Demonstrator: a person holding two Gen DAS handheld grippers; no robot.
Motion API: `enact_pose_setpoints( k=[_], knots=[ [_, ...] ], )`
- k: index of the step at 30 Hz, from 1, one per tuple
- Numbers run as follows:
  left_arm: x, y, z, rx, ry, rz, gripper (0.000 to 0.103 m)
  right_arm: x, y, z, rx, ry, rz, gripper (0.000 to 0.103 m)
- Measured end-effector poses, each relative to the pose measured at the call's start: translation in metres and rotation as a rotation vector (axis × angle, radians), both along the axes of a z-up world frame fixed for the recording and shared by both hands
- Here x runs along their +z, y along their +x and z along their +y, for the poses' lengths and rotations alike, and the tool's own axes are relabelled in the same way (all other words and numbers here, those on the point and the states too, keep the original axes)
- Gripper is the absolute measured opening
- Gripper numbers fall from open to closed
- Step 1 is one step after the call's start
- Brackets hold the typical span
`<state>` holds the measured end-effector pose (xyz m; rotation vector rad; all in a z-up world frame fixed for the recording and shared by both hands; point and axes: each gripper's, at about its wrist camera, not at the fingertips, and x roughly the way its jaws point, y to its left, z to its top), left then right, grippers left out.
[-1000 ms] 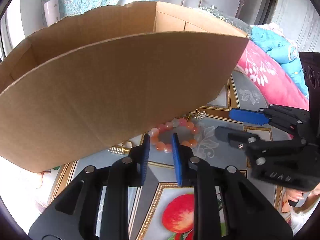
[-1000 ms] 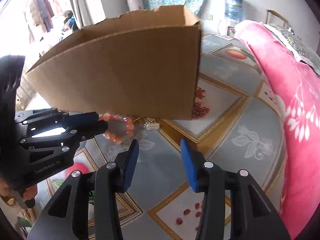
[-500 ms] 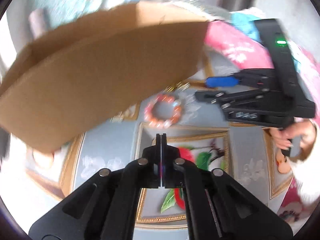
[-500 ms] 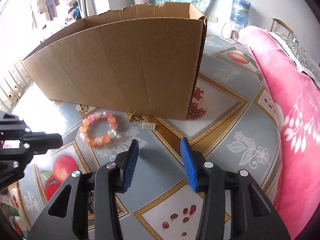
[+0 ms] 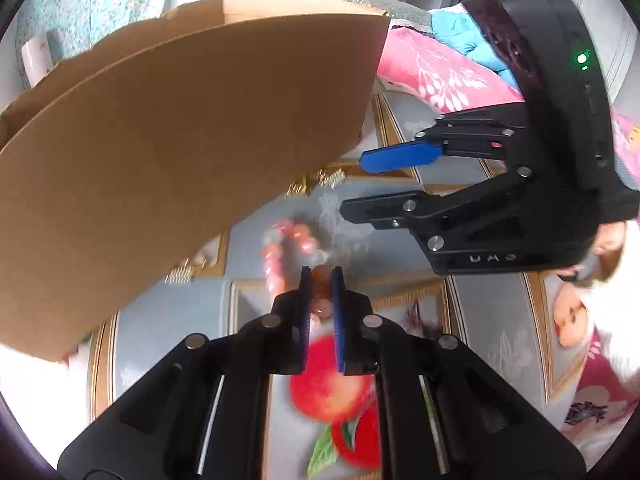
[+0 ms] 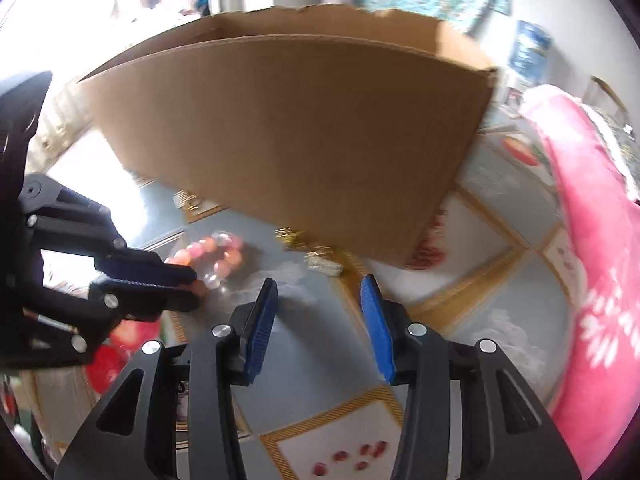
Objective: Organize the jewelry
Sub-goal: 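Lower the left tool onto the pink bead bracelet and close it, then carry the pink bead bracelet into the box and open the left tool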
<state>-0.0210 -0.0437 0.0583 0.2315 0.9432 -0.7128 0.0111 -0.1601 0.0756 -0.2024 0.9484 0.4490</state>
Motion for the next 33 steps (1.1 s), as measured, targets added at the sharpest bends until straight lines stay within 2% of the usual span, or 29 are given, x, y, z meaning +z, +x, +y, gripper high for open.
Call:
enact_pose_setpoints(
  k=[8, 10, 11, 12, 16, 18, 22, 25, 27, 30, 33],
  knots=[
    [0.009, -0.03, 0.038, -0.008, 0.002, 0.011, 0.009, -0.001, 0.013, 0.009, -0.016, 0.007, -0.023, 0.042],
    [0.01, -0.033, 0.039, -0.009, -0.004, 0.009, 0.009, -0.001, 0.013, 0.014, -0.006, 0.011, -0.015, 0.02],
    [0.012, -0.034, 0.042, -0.007, -0.009, 0.006, 0.009, 0.0, 0.013, 0.017, -0.009, 0.001, -0.012, 0.019],
    [0.013, -0.035, 0.044, -0.006, -0.012, 0.005, 0.009, 0.0, 0.013, 0.02, -0.011, -0.007, -0.009, 0.009],
    [0.017, -0.039, 0.054, 0.004, -0.025, 0.015, 0.009, 0.002, 0.003, 0.033, -0.018, -0.073, -0.02, 0.006],
    [0.019, -0.037, 0.049, 0.006, -0.03, 0.017, 0.009, 0.002, -0.006, 0.028, -0.044, -0.054, -0.009, 0.006],
    [0.024, -0.044, 0.07, 0.011, -0.029, 0.008, 0.009, 0.002, -0.04, 0.018, -0.117, -0.06, -0.012, 0.003],
    [0.029, -0.046, 0.073, 0.028, -0.042, 0.002, 0.009, 0.006, -0.053, -0.001, -0.176, 0.051, 0.019, 0.003],
    [0.034, -0.045, 0.085, 0.049, -0.081, 0.013, 0.009, 0.008, -0.052, -0.008, -0.201, 0.126, 0.036, 0.003],
    [0.046, -0.04, 0.092, 0.06, -0.166, 0.032, 0.009, 0.023, -0.056, -0.027, -0.2, 0.325, 0.06, 0.003],
    [0.058, -0.039, 0.104, 0.102, -0.21, 0.054, 0.009, 0.037, -0.055, -0.042, -0.235, 0.42, 0.063, 0.003]
  ],
)
